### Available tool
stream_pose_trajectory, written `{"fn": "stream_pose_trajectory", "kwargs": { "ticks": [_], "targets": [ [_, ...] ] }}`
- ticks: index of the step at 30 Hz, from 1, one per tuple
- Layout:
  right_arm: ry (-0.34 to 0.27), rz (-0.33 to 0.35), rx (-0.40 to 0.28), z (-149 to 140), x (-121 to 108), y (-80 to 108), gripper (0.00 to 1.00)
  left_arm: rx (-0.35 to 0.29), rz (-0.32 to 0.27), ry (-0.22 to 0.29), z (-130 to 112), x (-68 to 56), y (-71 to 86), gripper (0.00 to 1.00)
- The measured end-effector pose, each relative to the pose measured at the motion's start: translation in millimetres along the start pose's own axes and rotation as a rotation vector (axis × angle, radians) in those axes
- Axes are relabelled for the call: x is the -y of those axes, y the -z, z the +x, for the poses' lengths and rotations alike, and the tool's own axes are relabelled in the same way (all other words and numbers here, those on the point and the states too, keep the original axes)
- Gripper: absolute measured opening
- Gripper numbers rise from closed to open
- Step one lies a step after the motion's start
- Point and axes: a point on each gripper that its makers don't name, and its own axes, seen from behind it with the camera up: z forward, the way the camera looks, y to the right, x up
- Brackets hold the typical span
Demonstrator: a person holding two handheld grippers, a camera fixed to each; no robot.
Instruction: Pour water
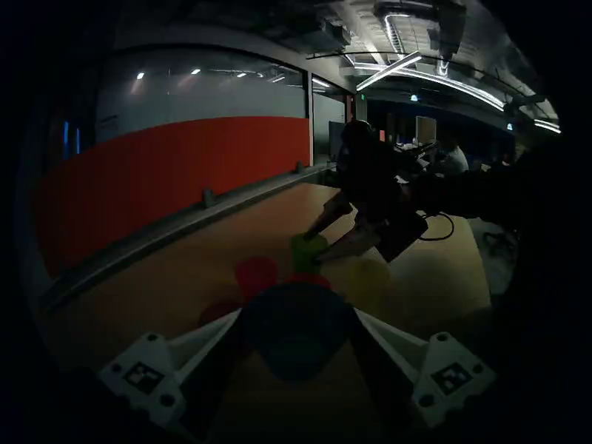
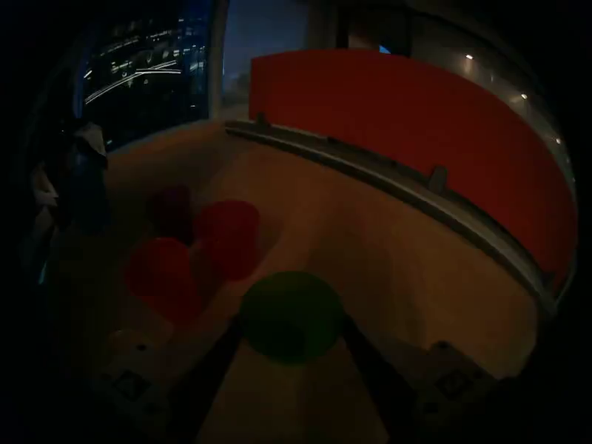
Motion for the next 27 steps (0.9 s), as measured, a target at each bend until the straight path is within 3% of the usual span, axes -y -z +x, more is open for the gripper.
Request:
{"fn": "stream_pose_trajectory", "kwargs": {
  "ticks": [17, 27],
  "targets": [
    [-0.021, -0.014, -0.024, 6.4, -4.9, -5.4, 1.0, -0.002, 0.014, 0.011, -2.4, 4.2, 4.7, 0.9],
    [-0.027, -0.031, -0.087, 28.5, -11.2, 9.0, 1.0, -0.032, 0.023, 0.02, 4.7, 7.3, 6.9, 0.9]
  ]
}}
